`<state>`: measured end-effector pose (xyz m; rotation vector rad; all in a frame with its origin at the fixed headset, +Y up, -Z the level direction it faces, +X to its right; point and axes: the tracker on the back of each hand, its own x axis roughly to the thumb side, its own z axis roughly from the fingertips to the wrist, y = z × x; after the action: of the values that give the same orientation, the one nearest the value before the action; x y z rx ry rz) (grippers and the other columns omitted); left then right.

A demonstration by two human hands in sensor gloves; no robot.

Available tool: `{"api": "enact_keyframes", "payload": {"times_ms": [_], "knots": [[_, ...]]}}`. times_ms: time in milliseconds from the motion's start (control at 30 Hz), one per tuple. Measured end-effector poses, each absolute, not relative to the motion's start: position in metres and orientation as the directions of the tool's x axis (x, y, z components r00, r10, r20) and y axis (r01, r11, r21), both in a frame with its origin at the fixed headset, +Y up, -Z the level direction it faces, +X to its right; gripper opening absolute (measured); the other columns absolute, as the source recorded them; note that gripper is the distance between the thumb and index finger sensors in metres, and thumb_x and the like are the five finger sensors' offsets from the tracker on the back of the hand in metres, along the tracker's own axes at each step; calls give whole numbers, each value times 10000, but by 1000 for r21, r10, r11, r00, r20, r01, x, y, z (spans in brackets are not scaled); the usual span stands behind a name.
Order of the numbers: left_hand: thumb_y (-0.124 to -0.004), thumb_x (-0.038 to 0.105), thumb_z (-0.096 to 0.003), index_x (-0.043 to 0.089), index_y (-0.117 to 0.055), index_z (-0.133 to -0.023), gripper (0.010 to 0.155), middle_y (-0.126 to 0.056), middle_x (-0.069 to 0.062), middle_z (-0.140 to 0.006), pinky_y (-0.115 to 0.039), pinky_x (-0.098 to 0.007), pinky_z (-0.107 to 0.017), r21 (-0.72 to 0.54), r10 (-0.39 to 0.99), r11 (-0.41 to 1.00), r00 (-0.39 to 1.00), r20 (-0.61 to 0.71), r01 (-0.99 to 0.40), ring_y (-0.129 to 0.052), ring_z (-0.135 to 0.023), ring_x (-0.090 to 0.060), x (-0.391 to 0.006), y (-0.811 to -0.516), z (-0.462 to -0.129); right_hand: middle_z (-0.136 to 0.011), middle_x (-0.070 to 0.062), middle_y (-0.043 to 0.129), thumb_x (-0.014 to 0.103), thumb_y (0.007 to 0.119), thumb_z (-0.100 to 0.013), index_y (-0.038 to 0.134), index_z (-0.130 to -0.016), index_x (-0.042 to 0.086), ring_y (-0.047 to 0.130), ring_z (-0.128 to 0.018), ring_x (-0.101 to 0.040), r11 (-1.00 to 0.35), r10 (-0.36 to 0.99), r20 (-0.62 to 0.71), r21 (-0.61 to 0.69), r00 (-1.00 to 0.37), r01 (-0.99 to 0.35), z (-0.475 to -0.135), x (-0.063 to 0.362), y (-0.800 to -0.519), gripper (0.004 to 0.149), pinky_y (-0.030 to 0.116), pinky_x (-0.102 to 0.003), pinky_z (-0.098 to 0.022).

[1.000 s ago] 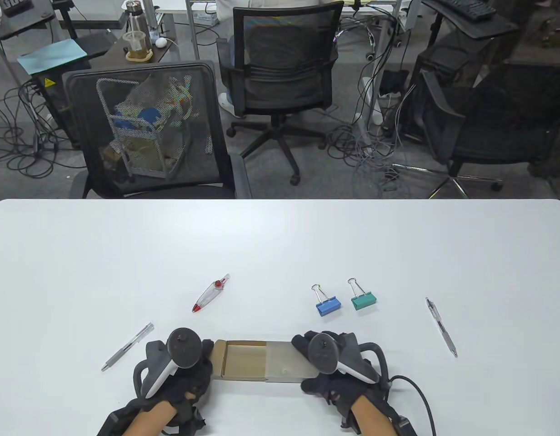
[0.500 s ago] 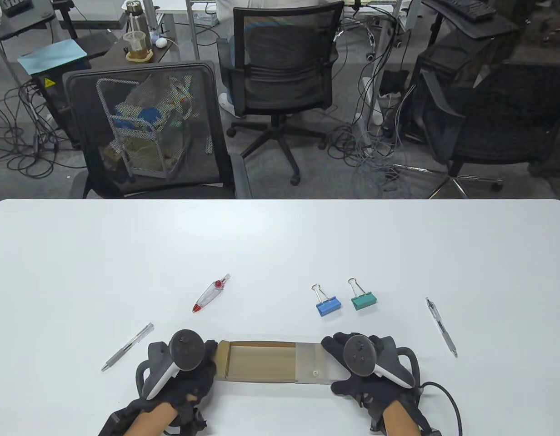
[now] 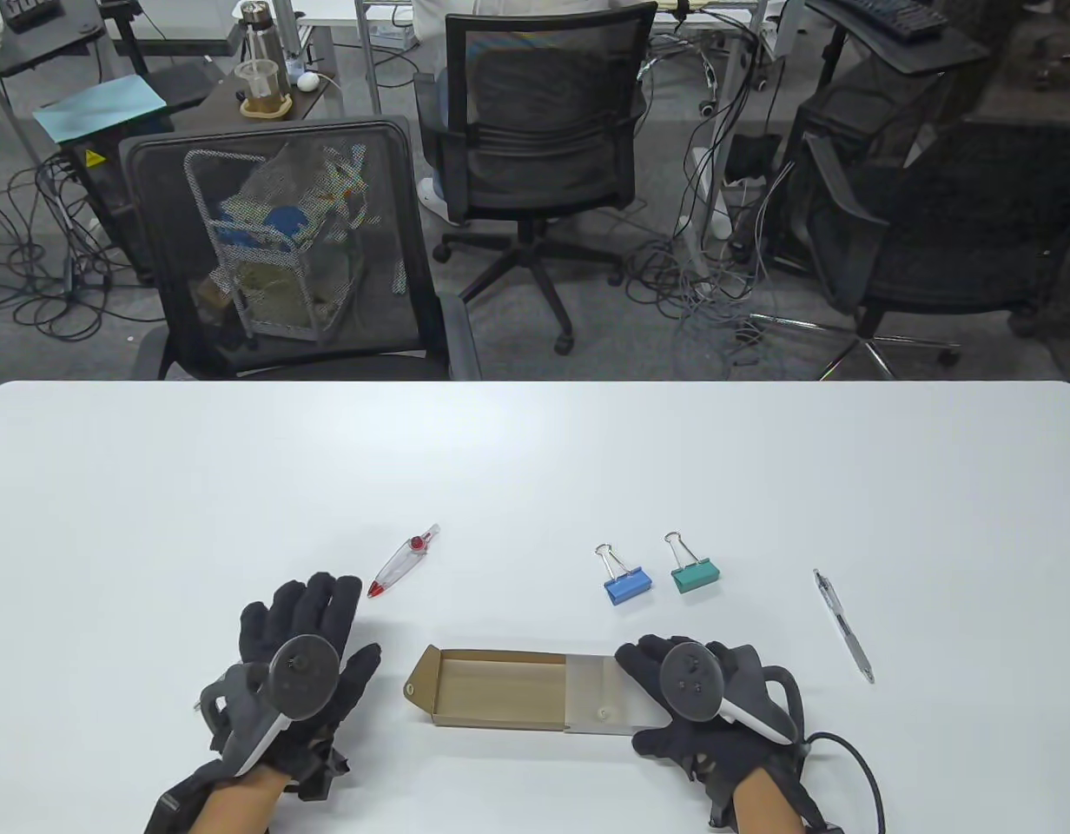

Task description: Pack snap-button pull-out pencil case

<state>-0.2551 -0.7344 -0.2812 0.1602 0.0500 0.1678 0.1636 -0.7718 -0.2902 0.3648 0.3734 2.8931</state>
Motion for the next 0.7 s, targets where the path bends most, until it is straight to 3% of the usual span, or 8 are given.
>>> {"api": "enact_keyframes", "payload": {"times_ms": [100, 333, 500, 700], "knots": [[-786, 669, -333, 504, -286, -1095, 926, -285, 148, -1235, -245, -614, -882, 153, 148, 978, 988, -32, -142, -280, -1225, -273, -253, -737, -282, -1181, 121, 487, 550, 935, -280, 477, -1029, 471, 516, -1089, -258, -947, 232, 217, 273, -948, -169, -290, 164, -771, 882, 383, -580, -796], [-783, 673, -333, 501, -293, -1097, 924, -301, 143, -1235, -249, -617, -879, 161, 119, 980, 993, -8, -116, -317, -1217, -272, -246, -736, -279, -1200, 53, 451, 615, 889, -304, 459, -1066, 406, 495, -1084, -328, -934, 323, 187, 223, -928, -280, -291, 161, -753, 899, 402, -629, -768], [-780, 676, -334, 500, -295, -1097, 922, -312, 140, -1234, -256, -619, -876, 167, 97, 981, 995, 6, -97, -319, -1217, -274, -242, -736, -277, -1185, 30, 510, 646, 852, -317, 474, -1068, 390, 585, -1053, -308, -986, 162, 24, 34, -986, -161, -306, 142, -732, 878, 506, -574, -764], [-781, 670, -337, 499, -296, -1097, 918, -316, 137, -1234, -250, -620, -875, 173, 113, 979, 994, 2, -111, -321, -1217, -273, -244, -735, -277, -1157, 69, 615, 655, 854, -306, 534, -1047, 417, 710, -1006, -238, -994, 105, -227, -13, -968, -105, -340, 115, -721, 841, 603, -497, -768]]}}
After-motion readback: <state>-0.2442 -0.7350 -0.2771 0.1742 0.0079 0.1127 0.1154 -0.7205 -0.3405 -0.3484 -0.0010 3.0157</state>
